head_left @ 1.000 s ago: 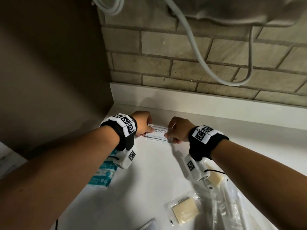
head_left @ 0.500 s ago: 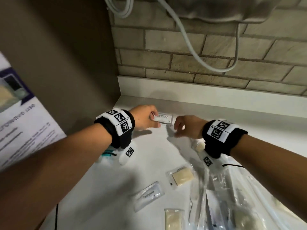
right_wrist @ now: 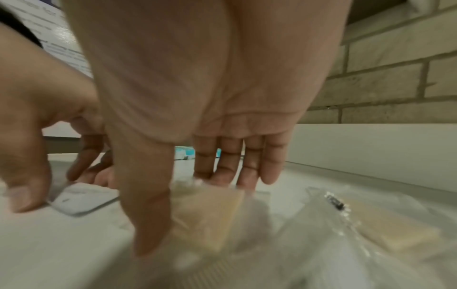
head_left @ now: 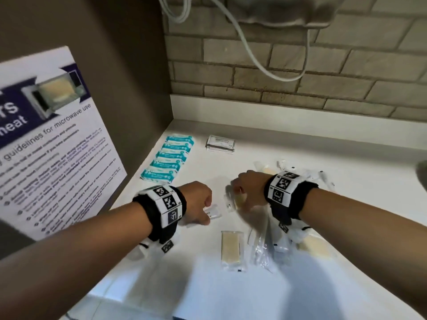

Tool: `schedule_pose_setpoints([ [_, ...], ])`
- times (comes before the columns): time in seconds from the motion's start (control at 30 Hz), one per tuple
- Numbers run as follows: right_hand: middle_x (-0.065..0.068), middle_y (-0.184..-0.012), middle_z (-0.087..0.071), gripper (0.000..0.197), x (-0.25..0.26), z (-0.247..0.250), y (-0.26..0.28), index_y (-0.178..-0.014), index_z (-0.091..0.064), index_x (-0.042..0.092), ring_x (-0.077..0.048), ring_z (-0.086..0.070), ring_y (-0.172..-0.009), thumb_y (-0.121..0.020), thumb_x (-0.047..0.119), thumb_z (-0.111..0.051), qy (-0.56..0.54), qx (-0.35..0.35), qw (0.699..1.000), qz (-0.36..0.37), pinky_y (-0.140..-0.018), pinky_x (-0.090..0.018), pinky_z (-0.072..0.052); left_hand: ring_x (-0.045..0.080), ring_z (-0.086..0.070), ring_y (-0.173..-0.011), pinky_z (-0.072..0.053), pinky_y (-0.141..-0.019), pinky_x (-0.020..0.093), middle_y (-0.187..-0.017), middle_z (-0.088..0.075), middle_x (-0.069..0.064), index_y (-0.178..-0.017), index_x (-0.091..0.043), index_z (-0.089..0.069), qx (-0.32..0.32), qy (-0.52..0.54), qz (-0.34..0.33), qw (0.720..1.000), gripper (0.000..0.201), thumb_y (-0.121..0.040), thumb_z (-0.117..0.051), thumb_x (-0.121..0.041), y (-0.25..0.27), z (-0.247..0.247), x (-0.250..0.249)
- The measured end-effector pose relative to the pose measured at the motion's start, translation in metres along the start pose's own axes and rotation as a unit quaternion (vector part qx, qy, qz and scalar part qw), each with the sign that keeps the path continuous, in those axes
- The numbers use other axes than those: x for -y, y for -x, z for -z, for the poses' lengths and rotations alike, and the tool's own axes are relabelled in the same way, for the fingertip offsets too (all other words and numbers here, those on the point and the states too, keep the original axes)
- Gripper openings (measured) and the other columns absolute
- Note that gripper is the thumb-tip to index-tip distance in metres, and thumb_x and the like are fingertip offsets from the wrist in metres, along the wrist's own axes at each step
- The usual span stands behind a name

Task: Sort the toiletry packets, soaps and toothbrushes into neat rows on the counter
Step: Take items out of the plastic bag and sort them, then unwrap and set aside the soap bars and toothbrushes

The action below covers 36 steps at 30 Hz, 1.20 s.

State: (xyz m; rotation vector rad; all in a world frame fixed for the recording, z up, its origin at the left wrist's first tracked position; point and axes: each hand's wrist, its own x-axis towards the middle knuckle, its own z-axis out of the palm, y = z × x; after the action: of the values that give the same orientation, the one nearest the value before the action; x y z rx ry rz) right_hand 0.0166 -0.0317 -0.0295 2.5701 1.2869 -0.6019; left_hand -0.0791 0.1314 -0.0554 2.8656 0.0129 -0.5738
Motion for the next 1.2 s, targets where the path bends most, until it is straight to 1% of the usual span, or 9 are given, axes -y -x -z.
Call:
schedule_pose_setpoints([
  [0.2, 0.003, -0.106, -0.057, 0.051, 0.02, 0.004, 0.045, -0.116, -0.06, 0.02, -0.017, -0.057, -0.096, -0.075, 0.046, -0.074, -0.05, 0.0, 0.997, 0.054, -0.078, -0.025, -0.047, 0.017, -0.056, -0.086, -0.048, -0.072, 0.024, -0.1, -0.059, -0.002, -0.099, -0.02, -0.061, -0.047, 0.076, 0.042, 0.995, 0.035, -0.068, -0.075, -0.025, -0.005, 0.007, -0.002],
  [0.3, 0.004, -0.113, -0.054, 0.046, 0.044, -0.011, 0.054, -0.128, -0.057, 0.022, -0.017, -0.056, -0.108, -0.083, 0.027, -0.068, -0.028, 0.011, 0.992, 0.12, -0.079, -0.002, -0.036, 0.017, -0.059, -0.091, -0.05, -0.079, 0.028, -0.098, -0.06, -0.004, -0.099, -0.02, -0.059, -0.078, 0.1, 0.044, 0.991, 0.036, -0.07, -0.079, -0.026, -0.011, 0.017, -0.005],
  [0.43, 0.002, -0.133, -0.044, 0.063, 0.063, -0.035, 0.048, -0.139, -0.046, 0.033, -0.021, -0.046, -0.123, -0.079, 0.022, -0.062, 0.025, 0.058, 0.988, 0.139, -0.104, -0.033, -0.042, 0.012, -0.056, -0.075, -0.048, -0.067, 0.025, -0.094, -0.058, -0.006, -0.101, -0.02, -0.06, -0.114, 0.137, 0.014, 0.984, 0.039, -0.07, -0.082, -0.029, -0.017, 0.037, -0.013],
  [0.53, 0.005, -0.127, -0.044, 0.061, 0.06, -0.037, 0.051, -0.131, -0.048, 0.039, -0.02, -0.048, -0.116, -0.074, 0.022, -0.062, 0.054, 0.04, 0.991, 0.114, -0.095, -0.038, -0.048, 0.007, -0.052, -0.062, -0.047, -0.058, 0.024, -0.096, -0.059, -0.004, -0.099, -0.02, -0.059, -0.129, 0.156, -0.008, 0.979, 0.035, -0.072, -0.081, -0.024, -0.021, 0.046, -0.018],
  [0.63, 0.005, -0.109, -0.051, 0.028, 0.055, -0.034, 0.052, -0.095, -0.052, 0.028, -0.019, -0.047, -0.105, -0.072, 0.032, -0.067, 0.071, 0.009, 0.993, 0.098, -0.091, -0.036, -0.047, 0.007, -0.049, -0.056, -0.046, -0.057, 0.024, -0.096, -0.059, -0.001, -0.098, -0.018, -0.059, -0.138, 0.162, -0.026, 0.977, 0.034, -0.073, -0.081, -0.021, -0.025, 0.05, -0.021],
  [0.73, 0.0, -0.101, -0.059, 0.031, 0.044, -0.024, 0.054, -0.096, -0.057, 0.019, -0.021, -0.052, -0.099, -0.073, 0.031, -0.074, -0.051, -0.011, 0.998, 0.046, -0.085, -0.038, -0.05, 0.007, -0.049, -0.058, -0.046, -0.058, 0.025, -0.093, -0.057, -0.002, -0.098, -0.017, -0.058, -0.139, 0.161, -0.037, 0.976, 0.034, -0.073, -0.08, -0.019, -0.033, 0.054, -0.023],
  [0.83, 0.005, -0.079, -0.054, 0.028, 0.019, -0.012, 0.064, -0.078, -0.047, 0.023, -0.02, -0.051, -0.079, -0.074, 0.02, -0.074, -0.154, -0.049, 0.987, -0.001, -0.065, -0.031, -0.042, 0.007, -0.049, -0.062, -0.045, -0.056, 0.023, -0.09, -0.055, -0.005, -0.099, -0.018, -0.058, -0.139, 0.153, -0.047, 0.977, 0.034, -0.072, -0.08, -0.019, -0.044, 0.057, -0.03],
  [1.0, 0.0, -0.111, -0.06, 0.047, -0.034, 0.007, 0.099, -0.122, -0.054, 0.021, -0.017, -0.05, -0.092, -0.08, 0.024, -0.073, -0.165, -0.082, 0.975, -0.126, -0.074, -0.025, -0.039, 0.012, -0.05, -0.073, -0.042, -0.064, 0.024, -0.088, -0.055, -0.007, -0.097, -0.019, -0.058, -0.08, 0.106, -0.077, 0.988, 0.038, -0.071, -0.083, -0.027, -0.072, 0.04, -0.053],
  [1.2, -0.002, -0.133, -0.058, 0.059, -0.068, 0.0, 0.124, -0.135, -0.051, 0.017, -0.022, -0.055, -0.119, -0.082, 0.03, -0.072, -0.194, -0.076, 0.953, -0.219, -0.098, -0.031, -0.045, 0.02, -0.057, -0.093, -0.044, -0.078, 0.026, -0.107, -0.062, 0.001, -0.098, -0.019, -0.057, -0.007, 0.026, -0.101, 0.995, 0.031, -0.076, -0.077, -0.027, -0.101, 0.031, -0.079],
])
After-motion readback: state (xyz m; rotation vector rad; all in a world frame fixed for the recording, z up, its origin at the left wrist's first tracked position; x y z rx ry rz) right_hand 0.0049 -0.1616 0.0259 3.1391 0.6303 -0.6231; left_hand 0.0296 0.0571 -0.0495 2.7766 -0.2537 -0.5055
